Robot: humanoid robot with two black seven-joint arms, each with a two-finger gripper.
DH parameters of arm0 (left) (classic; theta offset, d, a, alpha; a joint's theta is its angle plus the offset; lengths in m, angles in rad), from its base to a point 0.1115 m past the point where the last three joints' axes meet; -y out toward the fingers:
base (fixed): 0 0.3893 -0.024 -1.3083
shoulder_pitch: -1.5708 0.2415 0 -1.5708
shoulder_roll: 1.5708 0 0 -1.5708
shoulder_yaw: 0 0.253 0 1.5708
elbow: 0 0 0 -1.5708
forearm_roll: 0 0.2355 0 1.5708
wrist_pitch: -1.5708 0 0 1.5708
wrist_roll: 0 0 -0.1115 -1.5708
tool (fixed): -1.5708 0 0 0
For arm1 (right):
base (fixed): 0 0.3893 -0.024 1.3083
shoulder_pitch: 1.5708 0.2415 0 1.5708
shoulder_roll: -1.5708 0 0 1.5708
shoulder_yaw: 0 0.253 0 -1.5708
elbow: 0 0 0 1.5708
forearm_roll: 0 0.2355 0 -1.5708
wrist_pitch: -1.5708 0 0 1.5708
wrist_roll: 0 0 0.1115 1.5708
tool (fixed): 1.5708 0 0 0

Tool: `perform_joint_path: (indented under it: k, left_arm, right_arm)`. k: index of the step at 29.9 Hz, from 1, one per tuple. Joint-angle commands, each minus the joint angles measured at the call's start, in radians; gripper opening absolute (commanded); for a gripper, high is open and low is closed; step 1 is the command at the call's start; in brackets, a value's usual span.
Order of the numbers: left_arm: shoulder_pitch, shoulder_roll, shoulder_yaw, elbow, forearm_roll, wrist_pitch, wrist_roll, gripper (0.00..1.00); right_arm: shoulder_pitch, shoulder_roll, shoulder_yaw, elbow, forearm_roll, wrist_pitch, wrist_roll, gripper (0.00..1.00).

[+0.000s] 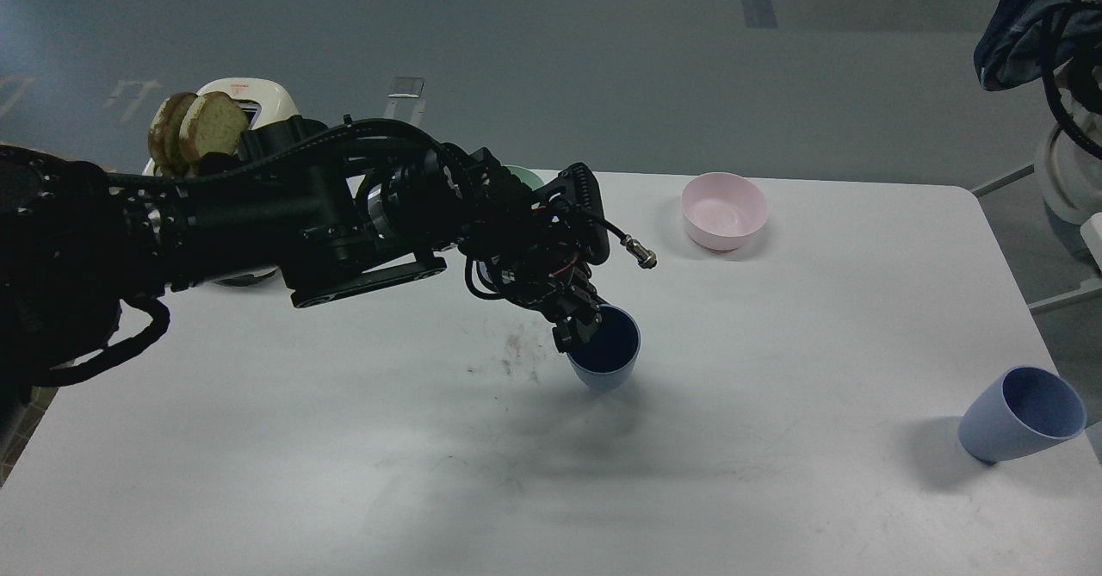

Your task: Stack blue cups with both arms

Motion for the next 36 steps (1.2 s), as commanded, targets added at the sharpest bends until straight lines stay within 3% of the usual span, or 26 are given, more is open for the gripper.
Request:
perform_joint_path:
  k: [1,5,13,16,22,30,36]
  left_arm:
    - [0.007,0.000,-0.001,0.000,-0.003,0.000,0.000,0.18]
    - [0.013,0.000,-0.003,0.000,-0.011,0.000,0.000,0.28]
    - [0.012,-0.009,-0.010,0.000,-0.087,0.000,0.000,0.76]
    - [-0.004,-0.005,-0.015,-0.003,-0.123,0.000,0.000,0.86]
    - [-0.088,0.044,-0.055,-0.011,-0.239,0.000,0.000,0.96]
    - [-0.165,0.193,-0.187,-0.018,-0.388,0.000,0.000,0.96]
    - [-0.165,0.354,-0.307,-0.012,-0.684,0.000,0.000,0.98]
  right_arm:
    - [-0.006,-0.011,-0.001,0.008,-0.001,0.000,0.000,1.00]
    - [-0.025,-0.011,0.000,0.017,-0.004,0.000,0.000,1.00]
    - [-0.034,-0.038,0.000,0.029,-0.004,0.000,0.000,1.00]
    - [-0.035,-0.058,0.000,0.040,-0.004,0.000,0.000,1.00]
    - [-0.037,-0.094,0.000,0.060,-0.004,0.000,0.000,1.00]
    - [-0.063,-0.138,0.000,0.086,-0.004,0.000,0.000,1.00]
    - [-0.106,-0.190,-0.020,0.130,-0.031,0.000,0.000,1.00]
